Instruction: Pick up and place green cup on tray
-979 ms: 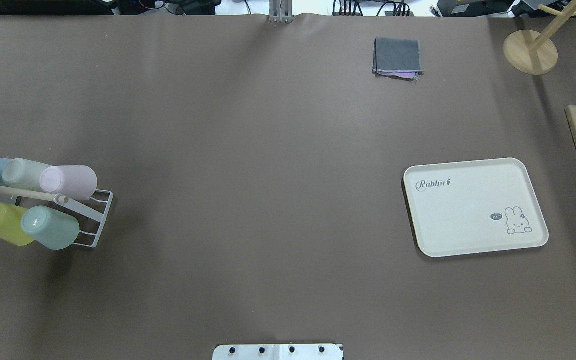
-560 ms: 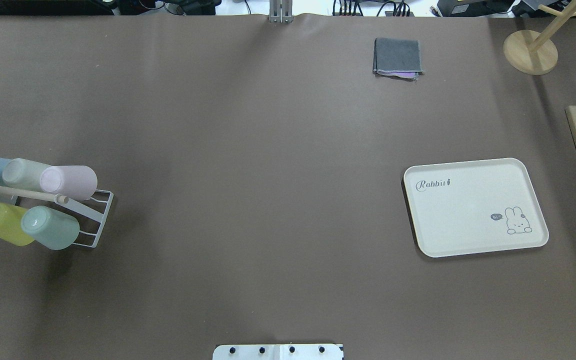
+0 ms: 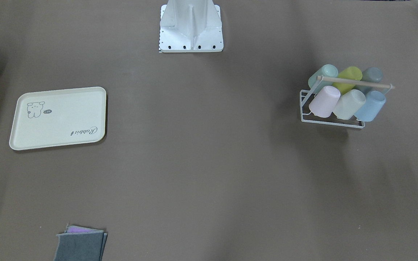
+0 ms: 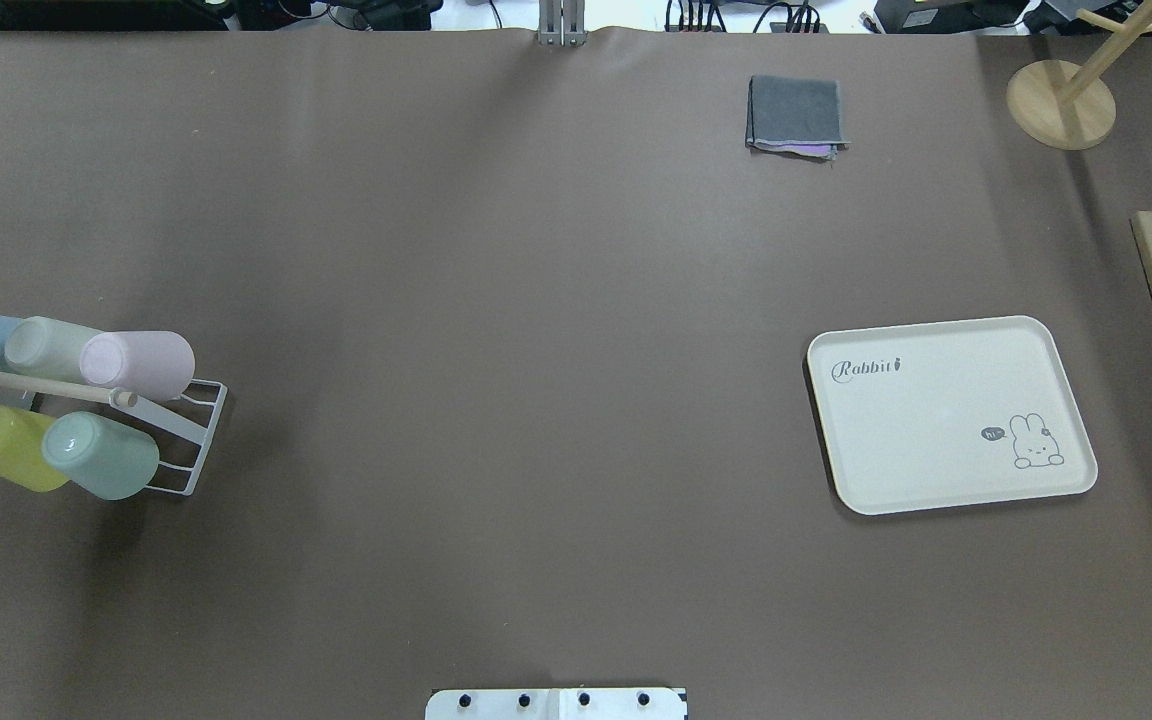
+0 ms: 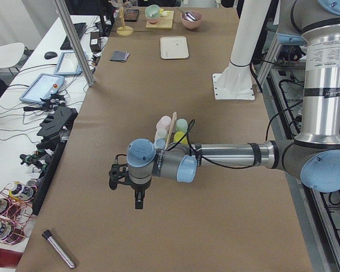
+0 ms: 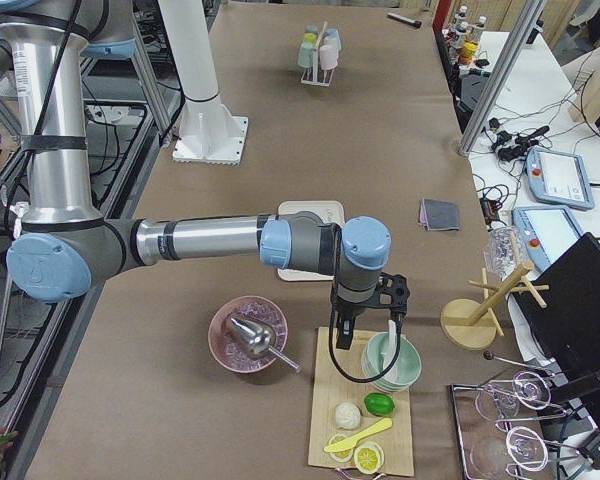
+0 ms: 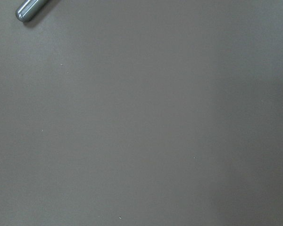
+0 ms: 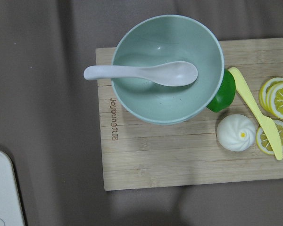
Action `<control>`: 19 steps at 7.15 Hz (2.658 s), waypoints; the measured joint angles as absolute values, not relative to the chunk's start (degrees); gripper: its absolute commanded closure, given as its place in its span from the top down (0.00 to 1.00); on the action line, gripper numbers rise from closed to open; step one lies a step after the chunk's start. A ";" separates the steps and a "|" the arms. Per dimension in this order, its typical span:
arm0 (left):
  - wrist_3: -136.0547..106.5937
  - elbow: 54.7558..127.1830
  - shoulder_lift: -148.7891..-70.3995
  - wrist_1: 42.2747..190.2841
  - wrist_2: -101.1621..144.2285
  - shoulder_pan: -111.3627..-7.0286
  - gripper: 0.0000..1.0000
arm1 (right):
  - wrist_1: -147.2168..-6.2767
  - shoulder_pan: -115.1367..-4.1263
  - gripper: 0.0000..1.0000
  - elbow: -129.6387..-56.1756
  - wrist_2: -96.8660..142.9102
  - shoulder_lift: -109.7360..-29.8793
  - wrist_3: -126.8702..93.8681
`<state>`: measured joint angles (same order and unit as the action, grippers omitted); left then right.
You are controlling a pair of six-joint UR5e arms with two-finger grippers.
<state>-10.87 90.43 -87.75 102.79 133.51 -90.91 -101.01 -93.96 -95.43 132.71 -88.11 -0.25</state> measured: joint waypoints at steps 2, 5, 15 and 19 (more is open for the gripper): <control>-10.89 91.28 -87.28 102.75 133.46 -90.91 0.98 | -101.14 -93.85 1.00 -95.35 132.68 -87.93 -0.57; -17.75 99.65 -85.81 98.80 133.30 -90.21 0.98 | -101.38 -93.30 1.00 -95.83 132.61 -87.78 -1.85; -16.55 137.92 -84.05 87.48 115.73 -55.90 0.98 | -96.45 -80.77 1.00 -98.52 133.96 -87.91 -18.40; -7.50 146.21 -81.87 80.34 93.02 -35.31 0.98 | -92.85 -75.92 1.00 -98.59 135.66 -88.48 -19.59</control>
<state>-7.50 146.21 -81.87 80.34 93.02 -35.31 -92.85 -75.92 -98.59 135.66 -88.48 -19.59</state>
